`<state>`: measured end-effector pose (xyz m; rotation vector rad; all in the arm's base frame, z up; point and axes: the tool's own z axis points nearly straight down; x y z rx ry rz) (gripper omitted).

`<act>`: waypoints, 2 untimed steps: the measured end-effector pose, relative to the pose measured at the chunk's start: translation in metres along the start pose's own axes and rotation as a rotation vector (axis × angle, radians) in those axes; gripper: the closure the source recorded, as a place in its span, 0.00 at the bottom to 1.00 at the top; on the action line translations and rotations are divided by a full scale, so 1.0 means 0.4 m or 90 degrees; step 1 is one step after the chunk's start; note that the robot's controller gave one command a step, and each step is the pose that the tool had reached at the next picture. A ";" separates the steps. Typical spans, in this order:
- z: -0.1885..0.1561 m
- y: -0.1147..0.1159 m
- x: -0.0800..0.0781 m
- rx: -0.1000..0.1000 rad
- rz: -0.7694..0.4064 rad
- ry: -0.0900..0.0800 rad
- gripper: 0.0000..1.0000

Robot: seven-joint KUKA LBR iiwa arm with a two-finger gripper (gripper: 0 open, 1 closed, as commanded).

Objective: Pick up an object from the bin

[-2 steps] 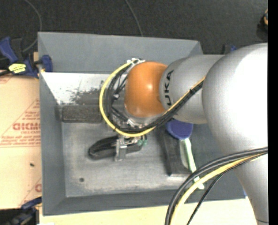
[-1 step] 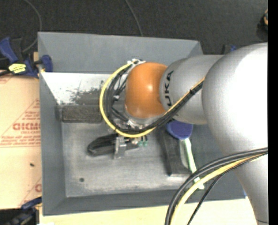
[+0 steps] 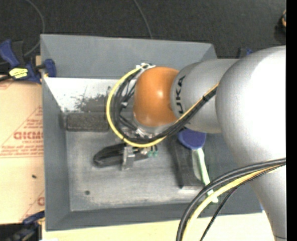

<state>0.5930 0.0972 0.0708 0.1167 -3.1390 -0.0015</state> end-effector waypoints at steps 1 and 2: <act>-0.003 0.000 0.001 0.000 0.000 0.000 1.00; -0.013 -0.001 0.002 0.000 0.001 0.000 1.00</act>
Offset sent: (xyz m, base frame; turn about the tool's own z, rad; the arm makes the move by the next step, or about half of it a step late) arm 0.0001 -0.0001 0.0023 0.0000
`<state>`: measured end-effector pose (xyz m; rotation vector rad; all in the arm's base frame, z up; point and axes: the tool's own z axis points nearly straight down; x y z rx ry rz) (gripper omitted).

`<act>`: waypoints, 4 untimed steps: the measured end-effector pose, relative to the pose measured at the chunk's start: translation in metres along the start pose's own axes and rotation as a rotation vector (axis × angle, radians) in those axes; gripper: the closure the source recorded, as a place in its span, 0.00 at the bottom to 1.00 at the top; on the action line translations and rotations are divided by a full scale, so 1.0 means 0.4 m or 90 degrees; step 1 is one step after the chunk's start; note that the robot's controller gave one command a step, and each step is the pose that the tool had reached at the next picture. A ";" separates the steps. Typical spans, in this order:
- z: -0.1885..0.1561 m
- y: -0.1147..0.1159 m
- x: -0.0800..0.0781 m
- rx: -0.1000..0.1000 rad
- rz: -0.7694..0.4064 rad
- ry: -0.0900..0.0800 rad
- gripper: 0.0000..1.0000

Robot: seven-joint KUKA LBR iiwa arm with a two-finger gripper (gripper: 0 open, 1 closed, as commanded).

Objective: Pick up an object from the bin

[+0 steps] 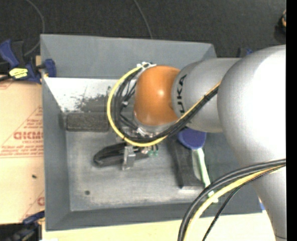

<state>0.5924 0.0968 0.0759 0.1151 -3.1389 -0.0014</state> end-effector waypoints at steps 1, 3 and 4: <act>-0.014 0.000 0.002 0.000 0.001 0.001 1.00; -0.046 -0.001 -0.001 0.000 0.001 -0.002 1.00; -0.053 -0.001 -0.001 -0.001 0.002 -0.002 1.00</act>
Offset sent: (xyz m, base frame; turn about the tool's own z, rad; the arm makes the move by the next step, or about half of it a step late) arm 0.0000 0.0001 0.0261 0.0000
